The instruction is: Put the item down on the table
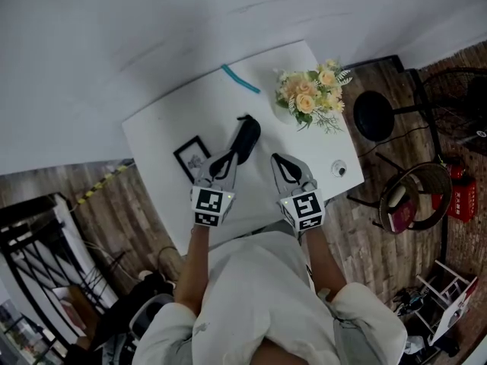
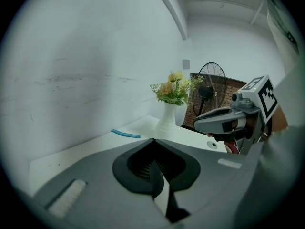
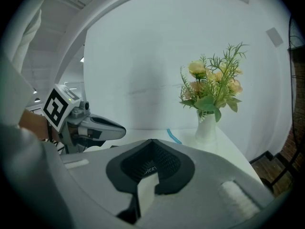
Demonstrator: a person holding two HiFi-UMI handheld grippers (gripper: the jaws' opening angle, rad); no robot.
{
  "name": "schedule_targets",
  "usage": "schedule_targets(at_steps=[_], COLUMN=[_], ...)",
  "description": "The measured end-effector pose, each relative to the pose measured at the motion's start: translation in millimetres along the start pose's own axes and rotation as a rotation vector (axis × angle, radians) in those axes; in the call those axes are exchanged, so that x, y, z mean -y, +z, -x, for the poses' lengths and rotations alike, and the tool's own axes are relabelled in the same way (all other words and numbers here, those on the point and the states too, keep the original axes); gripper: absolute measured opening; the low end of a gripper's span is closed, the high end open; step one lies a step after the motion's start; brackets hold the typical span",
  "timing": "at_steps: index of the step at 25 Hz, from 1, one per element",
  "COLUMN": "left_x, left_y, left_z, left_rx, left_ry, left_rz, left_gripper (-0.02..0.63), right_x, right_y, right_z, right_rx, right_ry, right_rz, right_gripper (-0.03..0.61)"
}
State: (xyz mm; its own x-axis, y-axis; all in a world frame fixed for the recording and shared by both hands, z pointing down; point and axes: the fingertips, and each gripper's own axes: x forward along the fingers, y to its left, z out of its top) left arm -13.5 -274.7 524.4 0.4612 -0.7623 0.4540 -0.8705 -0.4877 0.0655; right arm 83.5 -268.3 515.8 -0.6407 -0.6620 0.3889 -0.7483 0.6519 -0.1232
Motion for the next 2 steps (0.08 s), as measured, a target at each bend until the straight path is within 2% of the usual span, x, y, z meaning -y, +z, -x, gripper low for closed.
schedule_targets(at_steps=[2], left_x=[-1.8], left_y=[-2.3], left_z=[-2.9], left_rx=[-0.004], left_ry=[-0.001], left_rz=[-0.003], left_gripper=[0.014], right_x=[1.4], right_y=[-0.3], right_z=[-2.9], right_rx=[0.000], right_ry=[0.002], right_rz=[-0.001], right_gripper=[0.003])
